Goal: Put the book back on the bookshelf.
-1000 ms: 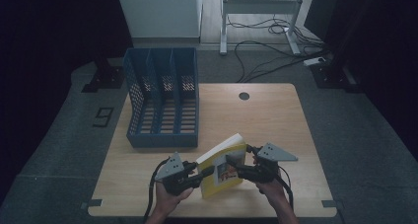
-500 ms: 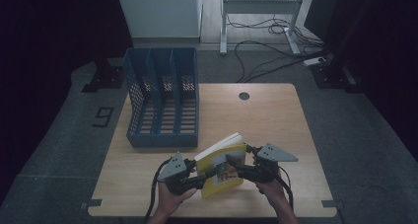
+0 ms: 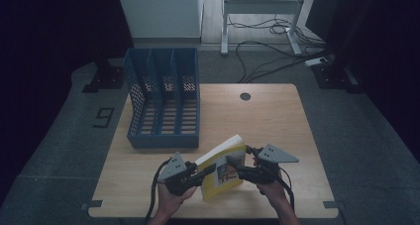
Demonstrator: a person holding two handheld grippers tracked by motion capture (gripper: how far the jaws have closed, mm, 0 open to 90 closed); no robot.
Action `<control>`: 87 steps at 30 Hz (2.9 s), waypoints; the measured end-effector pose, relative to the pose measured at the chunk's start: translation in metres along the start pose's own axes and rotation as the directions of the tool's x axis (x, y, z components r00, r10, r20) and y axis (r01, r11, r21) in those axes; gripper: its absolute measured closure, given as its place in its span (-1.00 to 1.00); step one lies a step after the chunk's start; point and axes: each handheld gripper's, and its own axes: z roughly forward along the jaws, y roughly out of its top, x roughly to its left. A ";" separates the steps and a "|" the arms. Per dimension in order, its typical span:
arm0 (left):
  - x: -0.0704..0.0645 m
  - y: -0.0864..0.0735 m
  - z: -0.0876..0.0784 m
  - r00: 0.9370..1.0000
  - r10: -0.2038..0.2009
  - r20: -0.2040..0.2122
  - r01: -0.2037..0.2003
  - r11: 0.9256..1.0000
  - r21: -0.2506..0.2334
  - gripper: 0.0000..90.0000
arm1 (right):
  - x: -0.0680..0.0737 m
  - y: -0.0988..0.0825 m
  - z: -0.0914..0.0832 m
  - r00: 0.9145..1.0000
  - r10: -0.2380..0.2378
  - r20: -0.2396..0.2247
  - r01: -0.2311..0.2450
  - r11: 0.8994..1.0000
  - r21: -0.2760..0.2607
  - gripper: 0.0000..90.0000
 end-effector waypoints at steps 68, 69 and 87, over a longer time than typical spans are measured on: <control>0.025 0.009 -0.044 0.989 -0.141 -0.053 0.132 0.980 -0.150 0.69 | -0.016 -0.015 0.008 0.999 0.043 0.017 -0.044 0.997 0.061 -0.31; 0.025 0.009 -0.044 0.988 -0.142 -0.055 0.132 0.979 -0.153 0.69 | -0.017 -0.017 0.010 0.999 0.047 0.020 -0.048 0.996 0.073 -0.31; 0.030 0.012 -0.055 0.986 -0.152 -0.074 0.136 0.974 -0.182 0.68 | -0.038 -0.049 0.018 0.989 0.038 0.140 -0.066 0.978 0.200 -0.32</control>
